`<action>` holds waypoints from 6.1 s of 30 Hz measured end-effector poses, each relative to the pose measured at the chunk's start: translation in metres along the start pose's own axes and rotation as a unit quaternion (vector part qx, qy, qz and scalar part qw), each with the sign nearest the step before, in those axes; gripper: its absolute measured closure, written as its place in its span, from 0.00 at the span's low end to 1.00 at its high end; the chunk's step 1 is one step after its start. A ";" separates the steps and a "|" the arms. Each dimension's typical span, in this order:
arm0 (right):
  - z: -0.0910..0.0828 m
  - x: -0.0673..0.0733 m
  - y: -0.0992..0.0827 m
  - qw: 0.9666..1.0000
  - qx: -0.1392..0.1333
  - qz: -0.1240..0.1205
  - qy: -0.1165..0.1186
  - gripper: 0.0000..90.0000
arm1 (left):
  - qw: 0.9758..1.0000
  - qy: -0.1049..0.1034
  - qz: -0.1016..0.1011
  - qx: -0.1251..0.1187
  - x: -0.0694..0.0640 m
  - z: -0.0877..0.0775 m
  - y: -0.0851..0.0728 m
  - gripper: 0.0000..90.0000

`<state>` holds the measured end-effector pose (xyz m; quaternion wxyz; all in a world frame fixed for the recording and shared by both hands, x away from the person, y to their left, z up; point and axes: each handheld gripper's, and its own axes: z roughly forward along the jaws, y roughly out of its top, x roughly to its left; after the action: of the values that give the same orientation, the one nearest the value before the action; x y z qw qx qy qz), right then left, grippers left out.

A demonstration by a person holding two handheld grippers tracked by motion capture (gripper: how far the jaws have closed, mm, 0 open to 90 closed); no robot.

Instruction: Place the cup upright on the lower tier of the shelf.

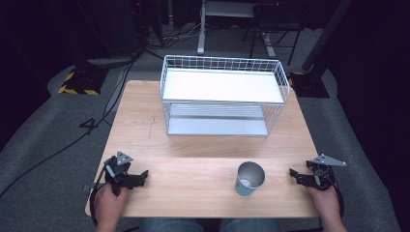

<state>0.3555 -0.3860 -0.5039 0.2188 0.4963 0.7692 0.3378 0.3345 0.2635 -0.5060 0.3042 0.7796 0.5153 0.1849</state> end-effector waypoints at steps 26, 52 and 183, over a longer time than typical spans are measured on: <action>-0.015 0.015 0.010 0.999 -0.017 -0.007 0.028 0.18 | 1.000 0.000 -0.003 -0.001 -0.001 0.001 0.000 0.00; -0.049 0.075 0.024 0.995 -0.022 -0.052 0.081 0.18 | 1.000 0.003 -0.002 -0.001 0.000 0.001 0.001 0.00; 0.027 0.158 0.110 0.982 -0.094 -0.089 0.137 0.28 | 1.000 0.002 -0.002 0.000 0.000 0.000 0.000 0.00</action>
<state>0.3762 -0.2034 -0.4415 0.1856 0.3522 0.7979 0.4526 0.3344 0.2633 -0.5060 0.3037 0.7780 0.5177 0.1855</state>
